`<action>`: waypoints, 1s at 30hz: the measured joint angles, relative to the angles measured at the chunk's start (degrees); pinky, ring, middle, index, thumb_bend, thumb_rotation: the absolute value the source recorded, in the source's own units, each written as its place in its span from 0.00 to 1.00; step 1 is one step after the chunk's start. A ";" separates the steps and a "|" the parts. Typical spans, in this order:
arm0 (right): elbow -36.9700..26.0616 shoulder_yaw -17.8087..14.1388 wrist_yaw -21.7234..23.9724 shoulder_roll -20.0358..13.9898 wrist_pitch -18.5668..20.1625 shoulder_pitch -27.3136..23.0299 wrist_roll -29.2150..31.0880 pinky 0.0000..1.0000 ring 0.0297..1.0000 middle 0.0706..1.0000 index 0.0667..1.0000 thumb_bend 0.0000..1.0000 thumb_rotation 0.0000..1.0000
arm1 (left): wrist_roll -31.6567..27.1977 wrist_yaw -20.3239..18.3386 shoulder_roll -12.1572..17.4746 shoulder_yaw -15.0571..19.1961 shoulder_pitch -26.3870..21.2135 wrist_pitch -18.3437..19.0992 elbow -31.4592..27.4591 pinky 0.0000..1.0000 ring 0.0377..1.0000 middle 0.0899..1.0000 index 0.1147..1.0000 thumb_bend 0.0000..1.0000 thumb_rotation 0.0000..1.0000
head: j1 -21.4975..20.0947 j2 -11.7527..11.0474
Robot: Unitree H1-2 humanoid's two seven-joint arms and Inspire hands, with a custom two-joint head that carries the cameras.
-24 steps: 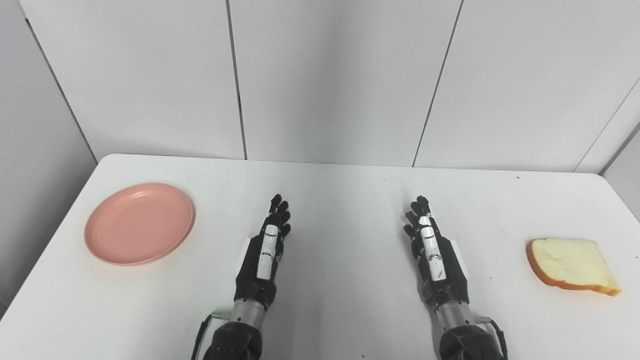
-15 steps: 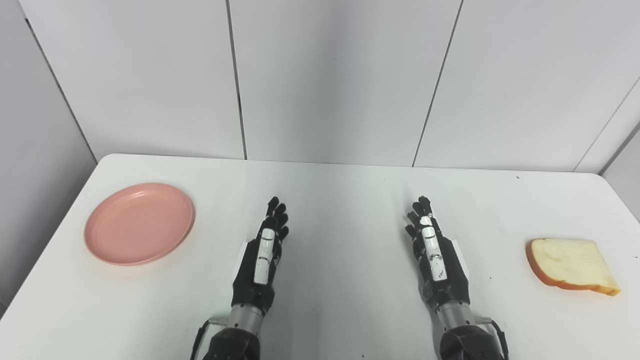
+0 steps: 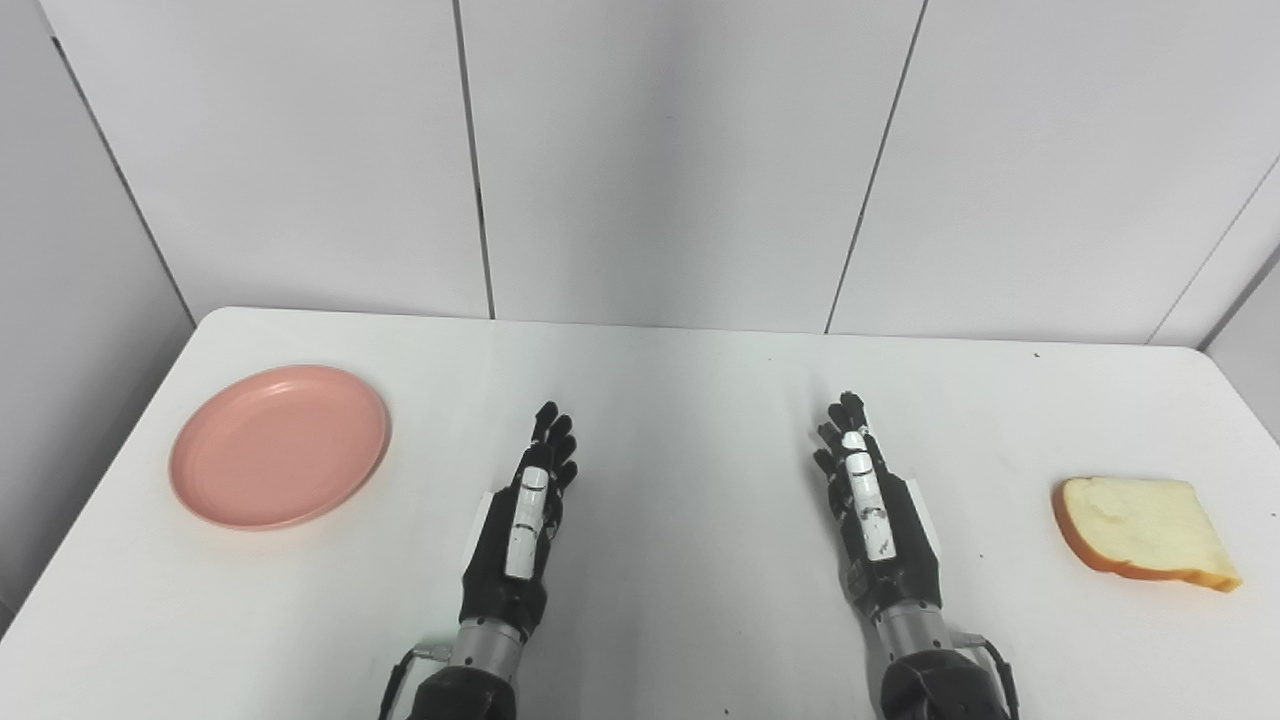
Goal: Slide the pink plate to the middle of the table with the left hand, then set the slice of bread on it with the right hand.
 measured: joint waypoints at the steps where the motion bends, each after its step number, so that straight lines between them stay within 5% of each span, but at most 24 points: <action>1: 0.02 -0.01 0.07 -0.05 0.00 0.00 0.04 1.00 1.00 1.00 1.00 0.60 0.88 | 0.01 0.12 -0.02 -0.01 0.00 -0.02 0.04 1.00 1.00 1.00 1.00 0.65 1.00 | 0.00 0.00; 11: 2.42 -1.45 2.45 -2.00 -1.74 -0.29 2.95 1.00 1.00 1.00 1.00 0.63 0.85 | 1.19 1.25 -0.24 -0.91 -2.02 0.71 1.86 1.00 1.00 1.00 1.00 0.67 1.00 | 13.68 -3.33; 15: 4.40 -2.53 4.37 -3.62 -4.62 -1.39 4.87 1.00 1.00 1.00 1.00 0.64 0.85 | 1.19 1.75 -0.21 -0.33 -4.09 1.22 3.41 1.00 1.00 1.00 1.00 0.66 1.00 | 15.29 -3.87; 18: 5.16 -3.07 5.48 -4.45 -5.24 -1.92 6.01 1.00 1.00 1.00 1.00 0.63 0.87 | 1.19 2.71 -0.22 1.28 -5.08 1.21 3.68 1.00 1.00 1.00 1.00 0.67 1.00 | 20.73 -5.18; 30: 4.54 -3.76 6.15 -5.58 -5.07 -1.29 6.97 1.00 1.00 1.00 1.00 0.63 0.89 | -0.32 6.05 5.72 10.16 -10.51 0.71 -0.09 1.00 1.00 1.00 1.00 0.77 1.00 | 25.40 -6.50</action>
